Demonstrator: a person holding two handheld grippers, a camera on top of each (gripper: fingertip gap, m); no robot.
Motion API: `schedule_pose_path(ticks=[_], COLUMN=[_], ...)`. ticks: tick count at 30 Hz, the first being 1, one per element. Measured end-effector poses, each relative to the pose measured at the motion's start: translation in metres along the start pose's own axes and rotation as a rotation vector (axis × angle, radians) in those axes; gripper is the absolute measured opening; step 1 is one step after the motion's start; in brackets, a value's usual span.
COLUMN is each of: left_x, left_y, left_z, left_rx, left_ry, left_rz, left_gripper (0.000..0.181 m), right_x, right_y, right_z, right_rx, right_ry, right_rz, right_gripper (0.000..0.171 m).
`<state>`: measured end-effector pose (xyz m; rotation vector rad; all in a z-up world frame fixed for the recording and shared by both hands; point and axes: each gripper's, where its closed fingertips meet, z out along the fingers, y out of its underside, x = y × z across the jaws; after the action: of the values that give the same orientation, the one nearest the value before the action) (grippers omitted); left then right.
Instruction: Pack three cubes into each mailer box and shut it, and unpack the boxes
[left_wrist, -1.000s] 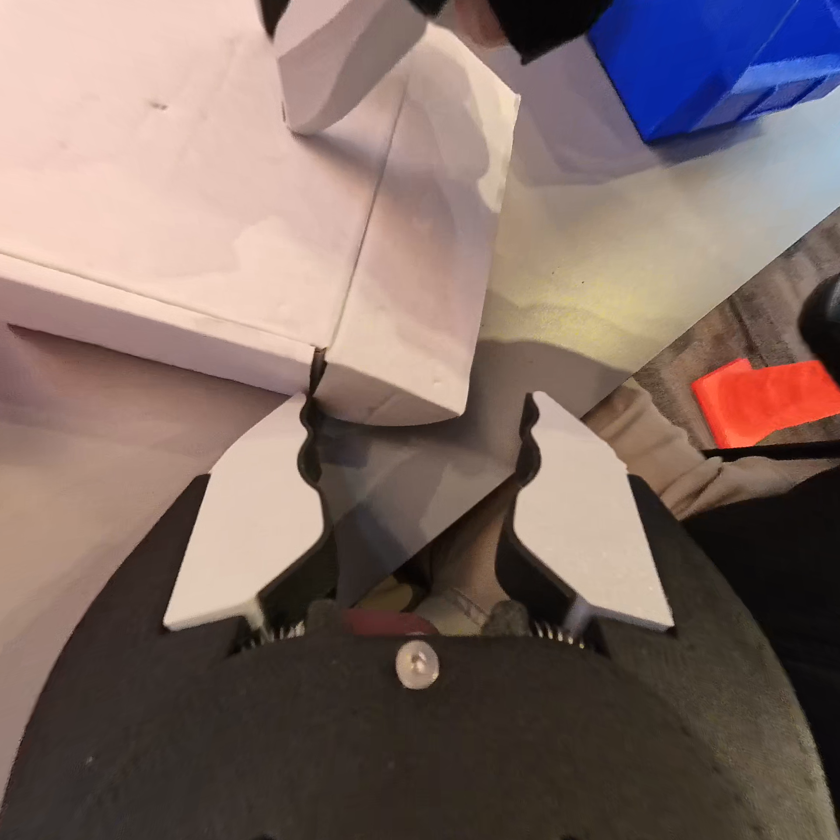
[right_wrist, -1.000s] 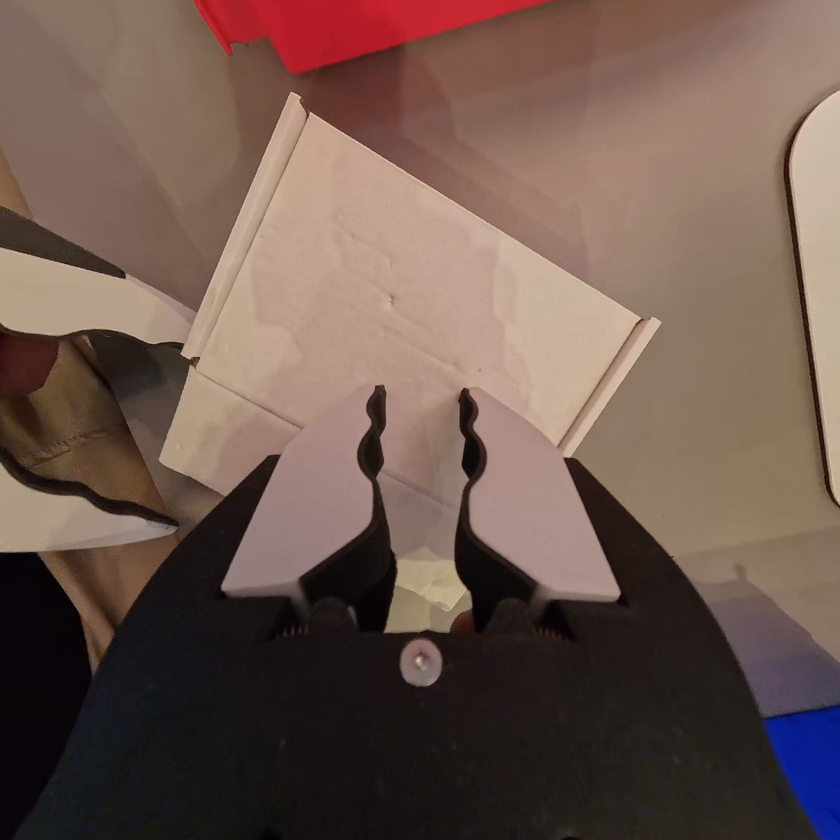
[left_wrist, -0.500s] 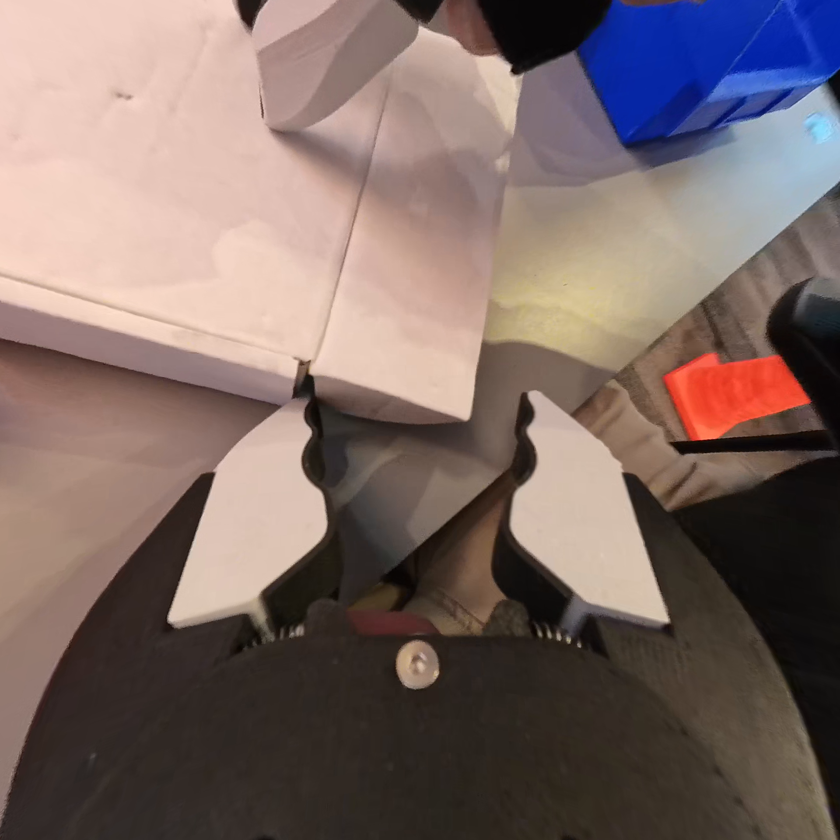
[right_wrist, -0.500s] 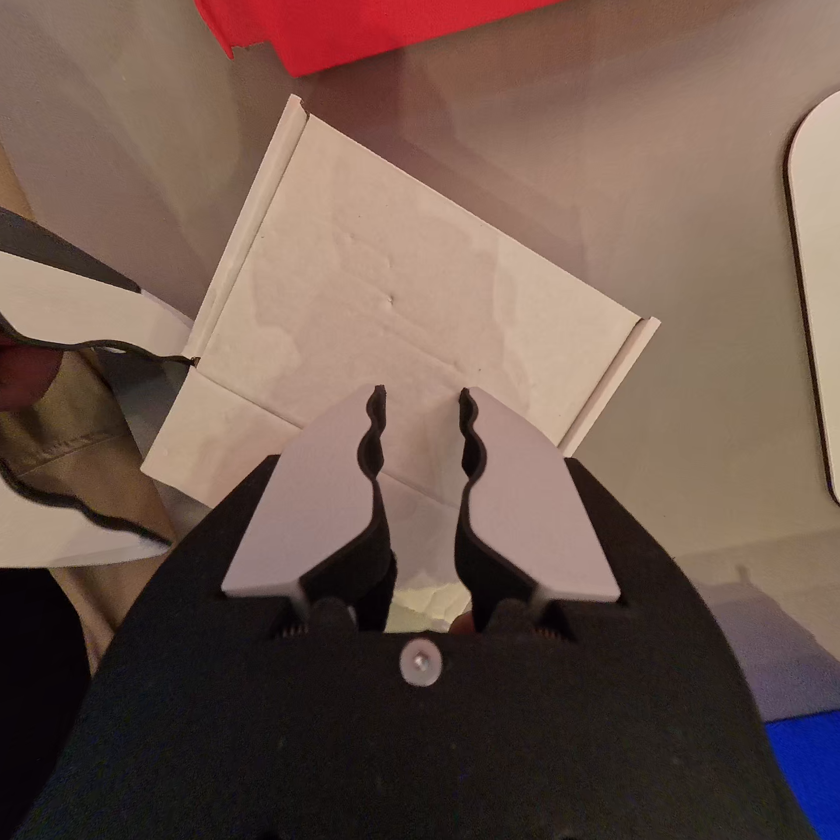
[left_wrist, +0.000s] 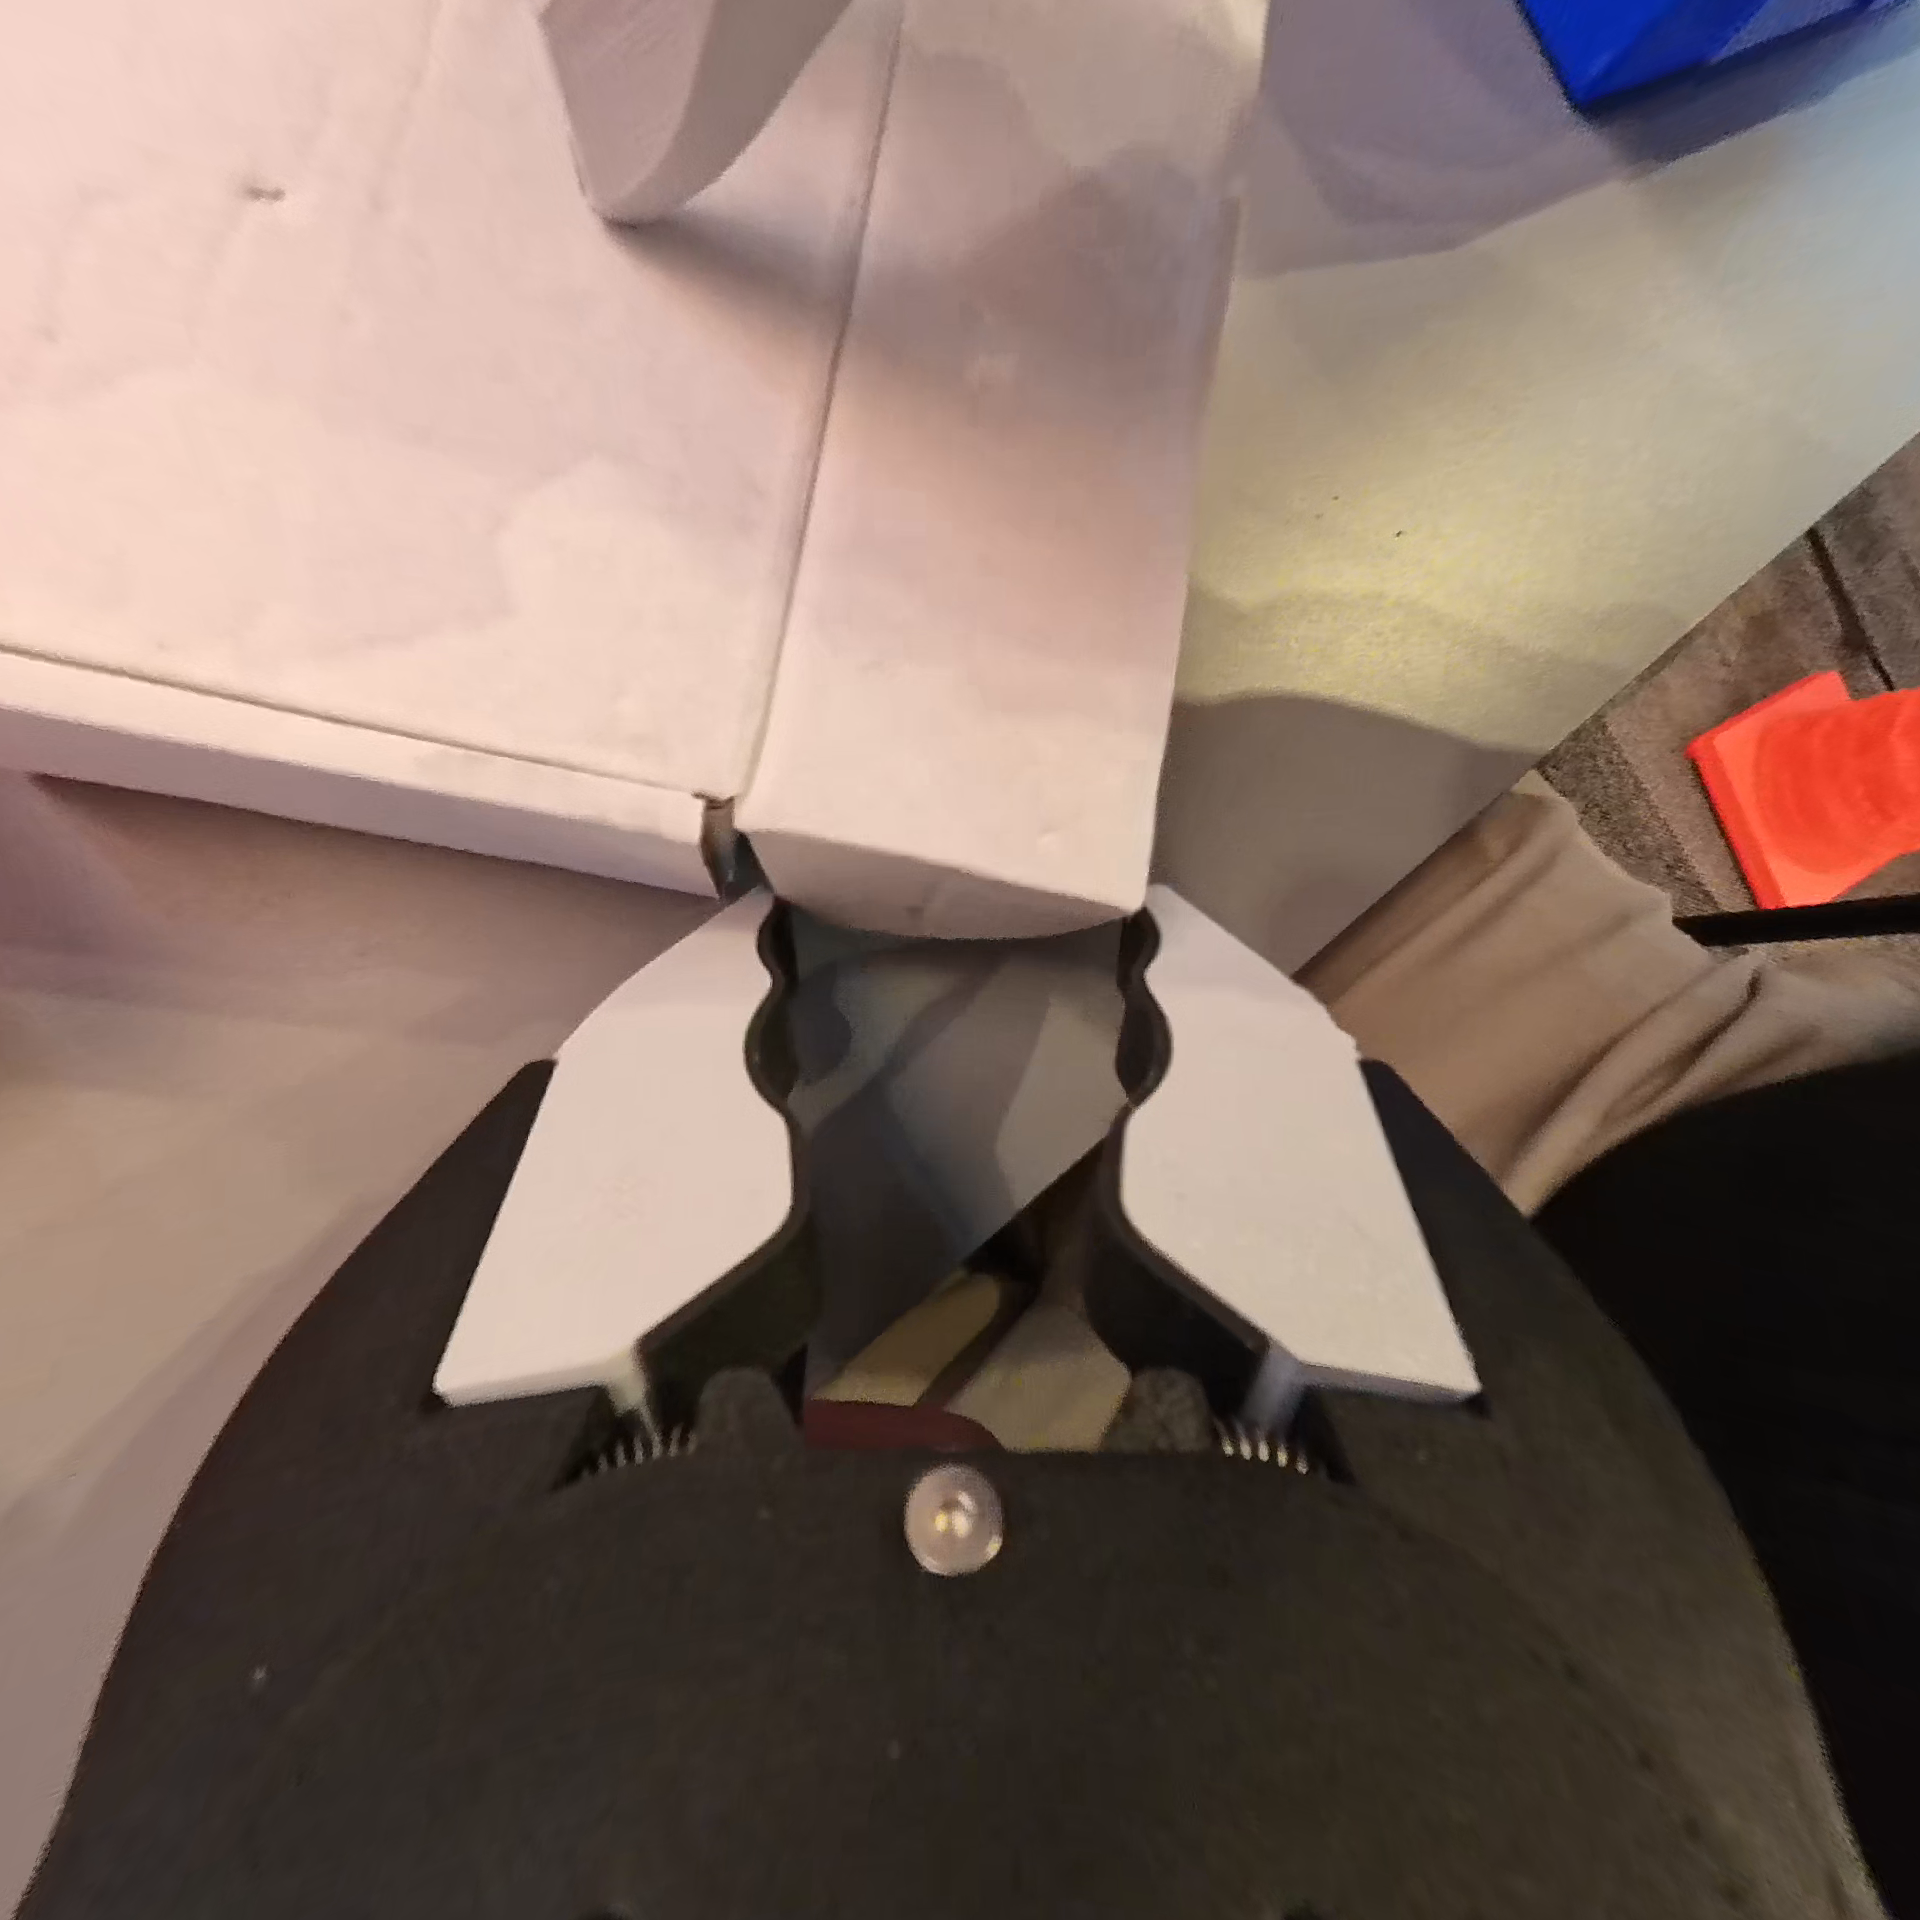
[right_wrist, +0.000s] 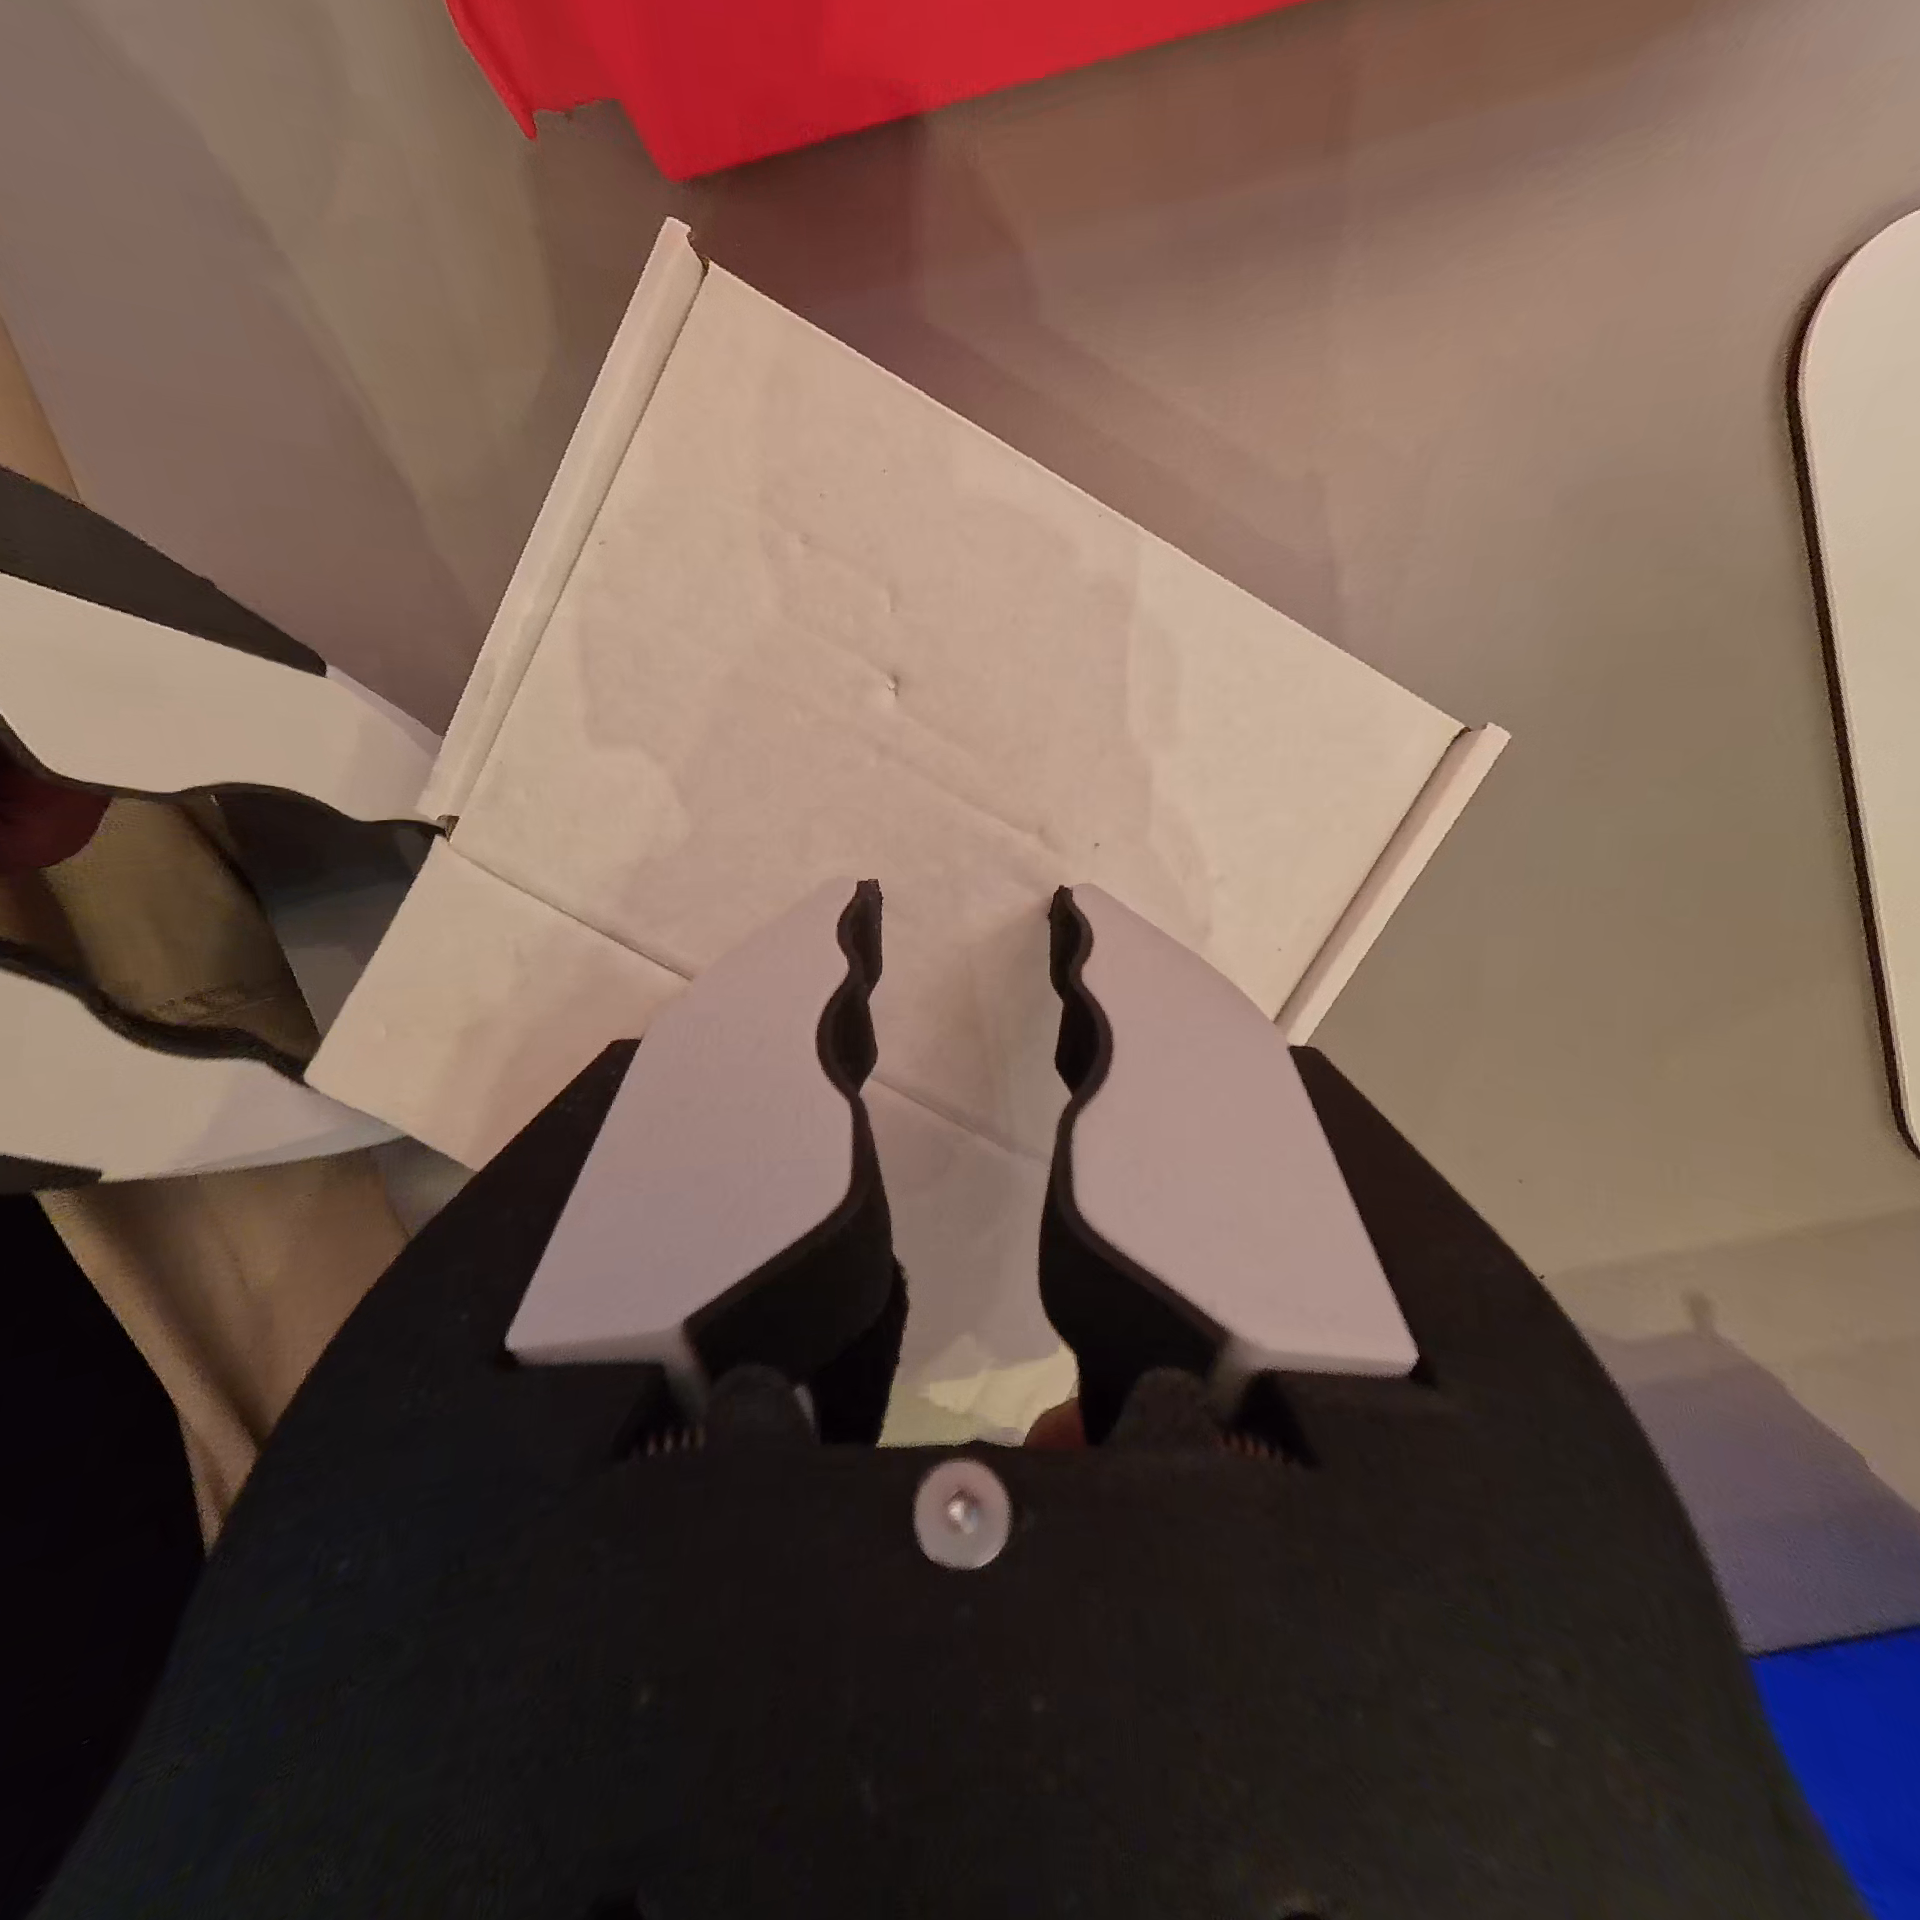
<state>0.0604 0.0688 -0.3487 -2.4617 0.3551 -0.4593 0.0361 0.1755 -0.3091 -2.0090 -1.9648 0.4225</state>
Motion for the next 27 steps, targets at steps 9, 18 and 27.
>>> schedule_pose_path(ticks=[9, 18, 27], left_x=[0.007, 0.009, -0.003], left_y=[0.008, 0.008, -0.001], left_z=[-0.005, 0.005, -0.003], left_rx=[0.006, -0.09, -0.047], left_ry=[0.017, -0.051, 0.12], left_rz=[0.031, 0.192, 0.008], left_gripper=[0.071, 0.07, 0.055], right_x=[0.0, 0.0, 0.0], right_y=[0.0, 0.0, 0.0], right_z=[0.0, 0.0, 0.0], right_rx=[0.003, 0.002, 0.005], right_ry=[-0.002, 0.0, -0.003], right_rz=[0.002, 0.0, -0.003], right_gripper=[0.031, 0.031, 0.031])
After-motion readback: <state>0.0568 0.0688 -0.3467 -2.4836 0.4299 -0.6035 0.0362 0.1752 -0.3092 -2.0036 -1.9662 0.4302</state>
